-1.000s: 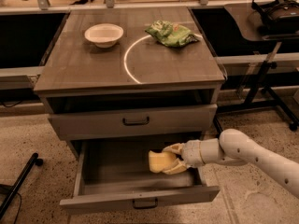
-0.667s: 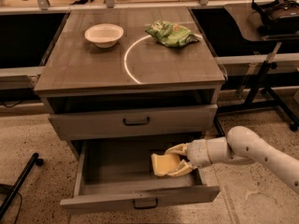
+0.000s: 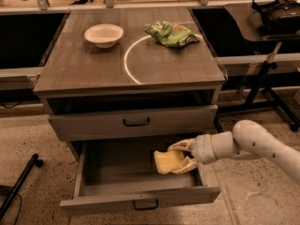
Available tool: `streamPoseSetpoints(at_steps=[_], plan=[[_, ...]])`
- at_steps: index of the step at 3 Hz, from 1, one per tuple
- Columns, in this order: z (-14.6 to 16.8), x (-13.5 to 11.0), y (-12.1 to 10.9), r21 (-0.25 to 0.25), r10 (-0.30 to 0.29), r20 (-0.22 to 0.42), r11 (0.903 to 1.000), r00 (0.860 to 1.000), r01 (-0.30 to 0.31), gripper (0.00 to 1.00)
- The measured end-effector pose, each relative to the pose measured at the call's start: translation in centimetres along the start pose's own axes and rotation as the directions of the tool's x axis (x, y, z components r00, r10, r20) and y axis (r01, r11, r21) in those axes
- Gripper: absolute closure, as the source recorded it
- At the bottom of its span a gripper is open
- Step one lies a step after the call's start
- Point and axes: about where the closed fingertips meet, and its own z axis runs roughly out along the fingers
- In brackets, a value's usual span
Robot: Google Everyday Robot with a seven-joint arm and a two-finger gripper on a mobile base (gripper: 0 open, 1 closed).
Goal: Pick sponge from middle drawer and place on counter
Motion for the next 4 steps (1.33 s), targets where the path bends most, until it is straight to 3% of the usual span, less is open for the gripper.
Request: streamPoseSetpoints(at_steps=[1,2,3,4], plan=[[-3.8,-3.8,-0.9,0.022,-0.088,-0.003,0.9958,0.996,0.088,1.00],[-7.7,-8.0,-1.9,0.051,-0.178,-0.020,0.9826,0.984,0.179,1.00],[-7.7,-8.0,-1.9,0.051,-0.178,-0.020,0.9826,0.984,0.179,1.00],[-9.3,-10.1,-3.0,0.078,-0.212,-0.080,0.9727,0.974,0.219,1.00]])
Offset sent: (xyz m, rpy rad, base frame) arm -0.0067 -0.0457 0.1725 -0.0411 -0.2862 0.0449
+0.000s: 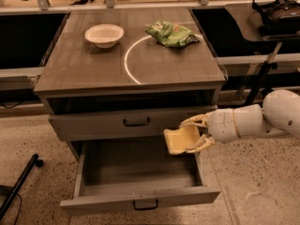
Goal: Pick sponge from middle drawer and place on counter
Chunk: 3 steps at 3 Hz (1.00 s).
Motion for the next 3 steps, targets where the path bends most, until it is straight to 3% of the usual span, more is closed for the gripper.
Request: streamPoseSetpoints(at_steps=[1,2,3], plan=[[-2.7,-3.4,-3.1,0.013,-0.075,-0.092,0.9970,0.993,0.076,1.00],[-5.3,-6.4,-6.5,0.020,-0.132,-0.171,0.9903,0.976,0.137,1.00],[-7.1,-8.2,-10.6,0.069,-0.116,-0.215,0.9886,0.970,0.134,1.00]])
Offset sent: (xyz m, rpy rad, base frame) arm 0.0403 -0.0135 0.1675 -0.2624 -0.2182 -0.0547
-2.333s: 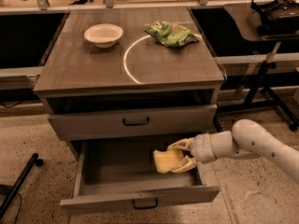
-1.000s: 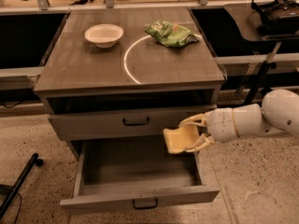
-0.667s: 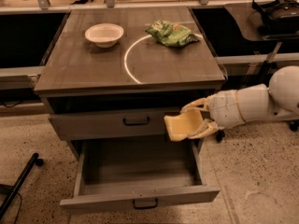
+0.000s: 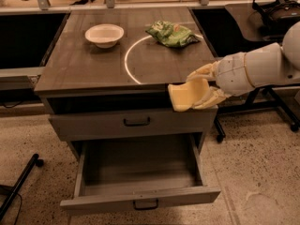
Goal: Pick sponge from middle drawer and place on counter
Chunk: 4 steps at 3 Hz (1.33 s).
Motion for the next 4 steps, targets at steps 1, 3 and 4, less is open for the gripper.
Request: streamPoseSetpoints(at_steps=[1,3,4], plan=[[0.1,-0.1,-0.2,0.000,0.000,0.001,1.0000,1.000,0.000,1.00],[3.6,-3.2,-7.2,0.028,0.005,0.014,0.9996,1.000,-0.005,1.00],[5.9,-4.2,-10.5,0.053,0.070,-0.003,0.9961,0.998,-0.070,1.00]])
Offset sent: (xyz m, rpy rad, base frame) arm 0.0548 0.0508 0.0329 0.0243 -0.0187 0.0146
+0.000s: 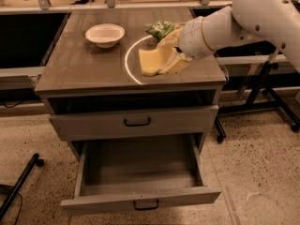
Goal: Pick sponge from middle drawer and place on counter
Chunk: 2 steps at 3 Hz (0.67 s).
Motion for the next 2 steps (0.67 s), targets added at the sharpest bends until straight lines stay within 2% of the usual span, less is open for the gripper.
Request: streamPoseSetpoints(at_steps=[1,2], plan=[[2.6,-0.3,-2.9,-0.006,0.082,-0.025,0.9966,0.996,-0.082,1.00],[5.4,-0.4,-5.2,-0.044,0.138,-0.049,0.9892,0.989,-0.140,1.00]])
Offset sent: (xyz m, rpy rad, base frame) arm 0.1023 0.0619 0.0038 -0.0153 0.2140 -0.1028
